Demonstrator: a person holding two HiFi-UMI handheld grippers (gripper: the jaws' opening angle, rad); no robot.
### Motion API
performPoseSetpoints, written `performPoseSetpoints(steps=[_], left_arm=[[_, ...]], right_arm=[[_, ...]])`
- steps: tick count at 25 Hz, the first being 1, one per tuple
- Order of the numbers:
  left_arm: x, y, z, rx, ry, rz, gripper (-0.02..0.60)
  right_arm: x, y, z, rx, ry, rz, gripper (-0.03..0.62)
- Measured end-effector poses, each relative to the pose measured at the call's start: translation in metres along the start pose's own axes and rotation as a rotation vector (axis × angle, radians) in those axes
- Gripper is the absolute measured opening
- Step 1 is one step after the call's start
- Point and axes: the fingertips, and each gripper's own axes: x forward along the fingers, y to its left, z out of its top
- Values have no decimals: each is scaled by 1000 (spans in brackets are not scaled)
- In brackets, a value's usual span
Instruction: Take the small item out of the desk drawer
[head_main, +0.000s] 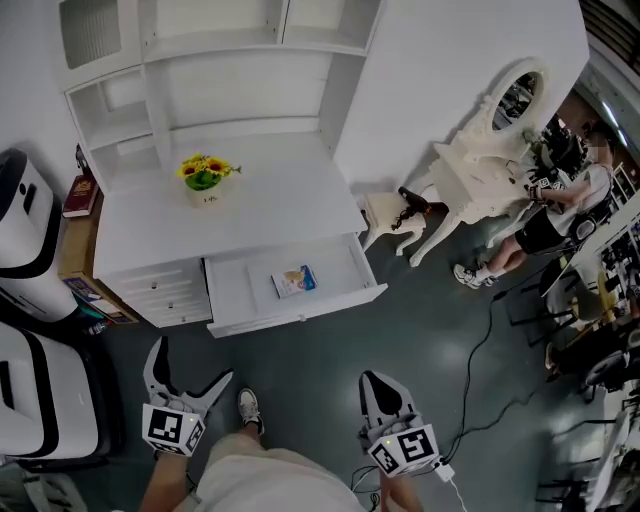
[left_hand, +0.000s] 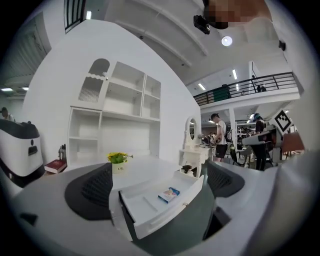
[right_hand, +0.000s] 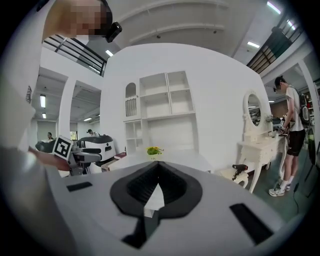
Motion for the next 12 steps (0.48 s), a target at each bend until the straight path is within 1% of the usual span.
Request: performPoseSetpoints(steps=[3,6,10,12], left_arm=[[40,21,0,-26,22,-67,566],[76,29,-7,-27,32,-139,566],[112,25,-23,-63,68,-188,565],[131,16,-31,-55,84,-224,565]], right_arm=[[39,3,13,-7,30,-27,9],[67,1,19,-7,47,-61,9],[82,-16,27,4,48,-111,9],[84,-30,28,14,48,-141,9]])
